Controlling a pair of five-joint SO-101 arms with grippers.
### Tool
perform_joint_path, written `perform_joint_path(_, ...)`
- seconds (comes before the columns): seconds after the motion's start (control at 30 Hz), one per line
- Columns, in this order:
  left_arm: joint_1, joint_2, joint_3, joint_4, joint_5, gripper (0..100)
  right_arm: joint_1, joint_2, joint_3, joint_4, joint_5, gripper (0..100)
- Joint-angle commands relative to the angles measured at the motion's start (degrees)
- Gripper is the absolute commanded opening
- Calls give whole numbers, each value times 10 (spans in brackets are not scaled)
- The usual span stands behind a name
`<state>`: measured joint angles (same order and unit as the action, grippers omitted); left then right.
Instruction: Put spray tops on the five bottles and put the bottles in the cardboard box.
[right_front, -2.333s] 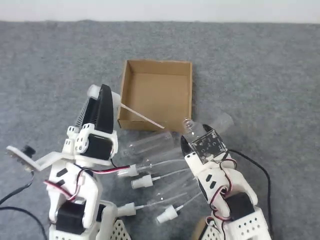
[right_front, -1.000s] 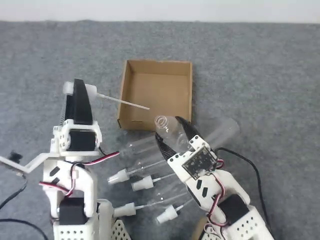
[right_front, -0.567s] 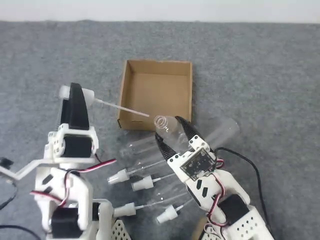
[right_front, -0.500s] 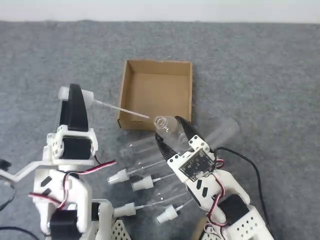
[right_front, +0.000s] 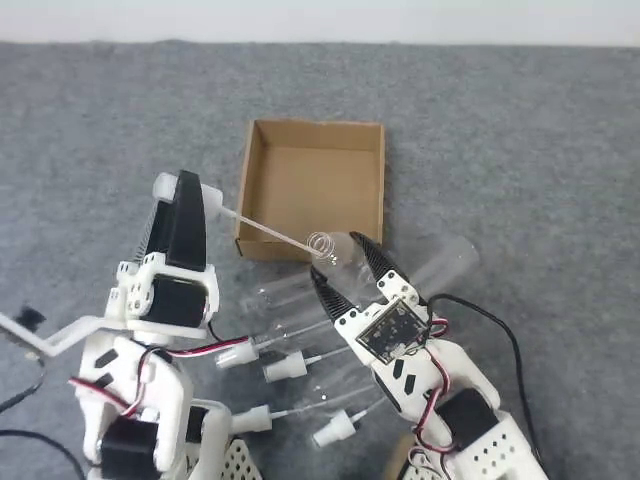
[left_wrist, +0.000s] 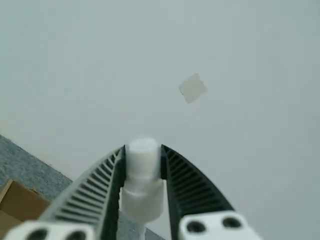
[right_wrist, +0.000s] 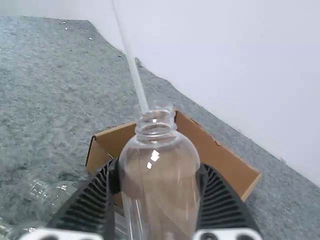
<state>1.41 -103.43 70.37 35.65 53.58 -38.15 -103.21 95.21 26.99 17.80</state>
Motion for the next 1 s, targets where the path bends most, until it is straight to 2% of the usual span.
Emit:
perform_joint_path(0.0, 8, -11, -9, 2, -10, 12, -6, -6, 12, 3, 9, 48)
perform_joint_path(0.3, 7, -11, 0, 2, -11, 12, -6, -6, 12, 7, 9, 48)
perform_joint_path(0.57, -41, -11, 7, -32, -7, 12, -6, -7, 12, 15, 9, 48)
perform_joint_path(0.83, -28, -11, 25, -36, -8, 12, -7, -7, 12, 15, 9, 48)
perform_joint_path(0.97, -1, -11, 70, -78, -11, 12, -7, -7, 12, 15, 9, 48)
